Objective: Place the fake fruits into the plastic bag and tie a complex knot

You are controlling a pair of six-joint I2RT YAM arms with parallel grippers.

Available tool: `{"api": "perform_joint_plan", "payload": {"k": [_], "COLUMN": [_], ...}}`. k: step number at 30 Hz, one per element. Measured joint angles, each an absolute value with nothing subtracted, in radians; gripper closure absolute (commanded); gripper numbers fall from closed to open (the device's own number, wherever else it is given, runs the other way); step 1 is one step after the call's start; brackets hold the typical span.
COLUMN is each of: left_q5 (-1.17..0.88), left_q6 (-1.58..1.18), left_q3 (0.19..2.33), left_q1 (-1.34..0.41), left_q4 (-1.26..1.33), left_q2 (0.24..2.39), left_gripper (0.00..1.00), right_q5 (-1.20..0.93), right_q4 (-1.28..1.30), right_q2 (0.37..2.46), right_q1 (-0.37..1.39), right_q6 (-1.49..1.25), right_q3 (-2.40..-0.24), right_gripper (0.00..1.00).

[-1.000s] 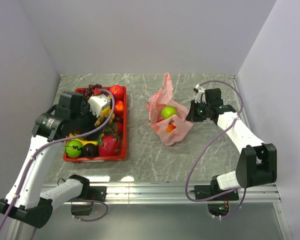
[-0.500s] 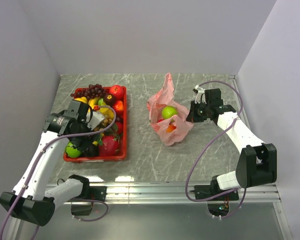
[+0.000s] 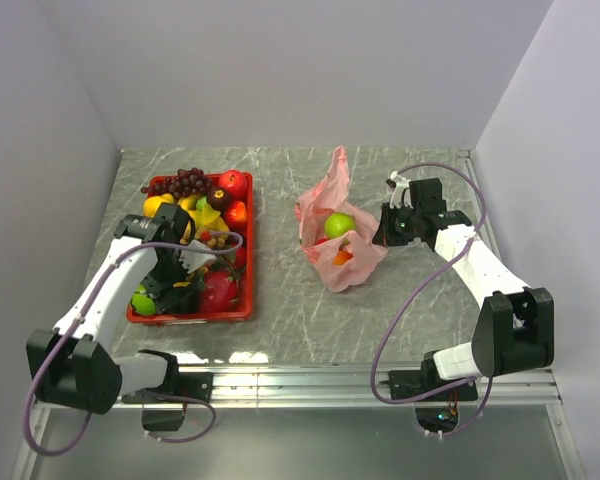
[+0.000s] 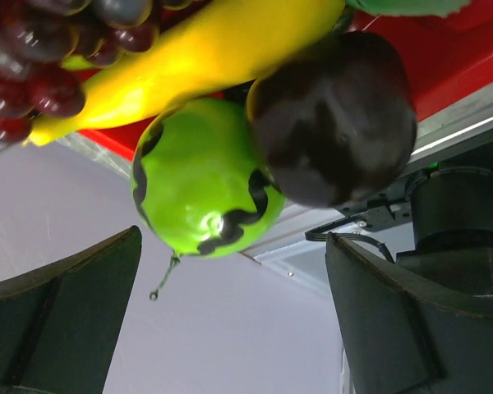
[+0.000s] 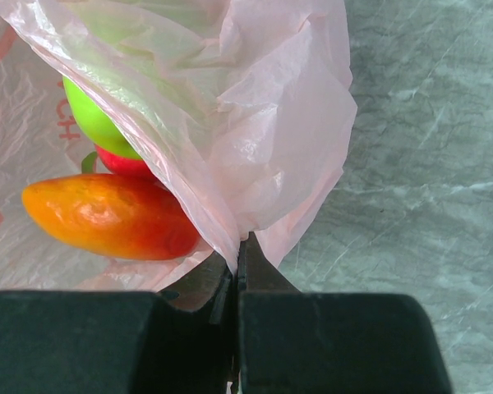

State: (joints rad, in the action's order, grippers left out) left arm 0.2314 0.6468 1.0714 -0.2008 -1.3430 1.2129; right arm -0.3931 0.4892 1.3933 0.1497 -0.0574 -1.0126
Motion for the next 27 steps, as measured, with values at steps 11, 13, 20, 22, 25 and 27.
{"api": "perform_joint_plan", "payload": {"k": [11, 13, 20, 22, 25, 27], "left_q5": [0.259, 0.264, 0.263, 0.260, 0.259, 0.258], "left_q6": [0.716, 0.726, 0.770, 0.776, 0.786, 0.792], "left_q3": [1.048, 1.033, 1.002, 1.001, 0.994, 0.987], "left_q1": [-0.158, -0.149, -0.119, -0.116, -0.110, -0.104], "left_q4": [-1.316, -1.296, -1.240, -1.234, -1.227, -1.221], "left_q2": [1.308, 1.312, 1.350, 1.354, 1.354, 1.354], "left_gripper": [0.01, 0.01, 0.01, 0.00, 0.07, 0.16], "right_q5": [-0.385, -0.384, -0.381, -0.379, -0.377, -0.376], "right_q4": [0.491, 0.492, 0.496, 0.496, 0.497, 0.497], "right_q2": [1.393, 1.393, 1.393, 1.393, 1.393, 1.393], "right_q1": [0.150, 0.150, 0.150, 0.150, 0.150, 0.150], "right_q6": [-0.062, -0.062, -0.063, -0.063, -0.066, -0.069], "right_q3": [-1.011, -1.011, -1.011, -1.011, -1.011, -1.011], "right_gripper": [1.00, 1.00, 1.00, 1.00, 1.00, 1.00]}}
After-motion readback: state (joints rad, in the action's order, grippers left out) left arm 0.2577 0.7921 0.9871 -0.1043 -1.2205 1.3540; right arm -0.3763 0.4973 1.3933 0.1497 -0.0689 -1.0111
